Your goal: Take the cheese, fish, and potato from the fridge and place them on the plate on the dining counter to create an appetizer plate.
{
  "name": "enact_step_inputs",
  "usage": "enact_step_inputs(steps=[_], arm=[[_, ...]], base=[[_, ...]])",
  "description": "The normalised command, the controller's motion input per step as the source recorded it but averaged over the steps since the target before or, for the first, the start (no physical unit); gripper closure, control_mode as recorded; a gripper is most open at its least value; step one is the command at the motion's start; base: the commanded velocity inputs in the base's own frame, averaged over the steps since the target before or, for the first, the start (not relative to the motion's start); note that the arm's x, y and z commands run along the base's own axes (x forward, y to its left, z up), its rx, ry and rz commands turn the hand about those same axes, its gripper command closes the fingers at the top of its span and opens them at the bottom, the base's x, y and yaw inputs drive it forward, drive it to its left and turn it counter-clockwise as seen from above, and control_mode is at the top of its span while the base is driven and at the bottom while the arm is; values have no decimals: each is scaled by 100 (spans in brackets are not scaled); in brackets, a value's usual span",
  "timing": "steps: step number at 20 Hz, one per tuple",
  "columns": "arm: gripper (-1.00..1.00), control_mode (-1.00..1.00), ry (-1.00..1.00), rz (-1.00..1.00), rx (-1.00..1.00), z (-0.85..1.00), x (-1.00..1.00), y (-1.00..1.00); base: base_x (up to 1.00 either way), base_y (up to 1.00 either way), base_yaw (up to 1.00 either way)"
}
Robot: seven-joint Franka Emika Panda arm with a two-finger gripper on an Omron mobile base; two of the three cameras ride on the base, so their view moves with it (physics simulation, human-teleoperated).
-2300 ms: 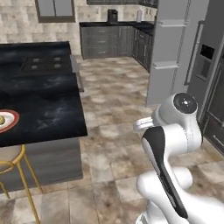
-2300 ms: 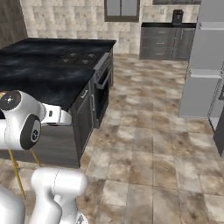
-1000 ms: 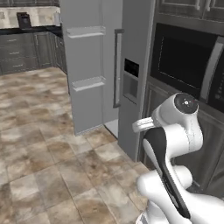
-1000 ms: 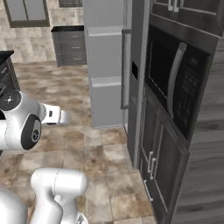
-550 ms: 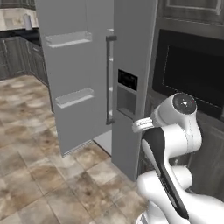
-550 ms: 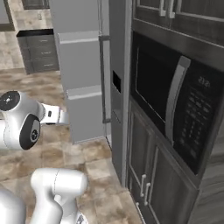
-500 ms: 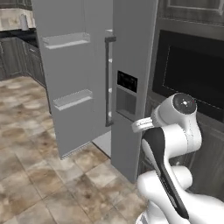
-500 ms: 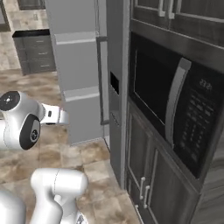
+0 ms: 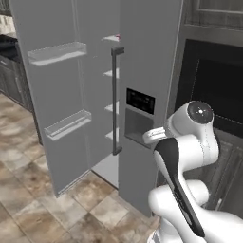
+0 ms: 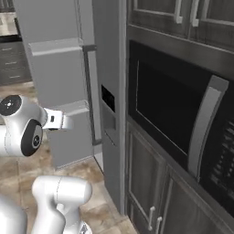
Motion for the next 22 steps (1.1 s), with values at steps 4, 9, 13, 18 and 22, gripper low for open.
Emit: enact_step_inputs(steps=[4,9,13,18,22], arm=[[-100,100,0,0,0,0,0,0],[-100,100,0,0,0,0,0,0],[-100,100,0,0,0,0,0,0],[-100,100,0,0,0,0,0,0],[-100,100,0,0,0,0,0,0]], base=[[37,39,-29],[17,35,-28],[26,62,-28],[23,97,-29],[13,100,-28]])
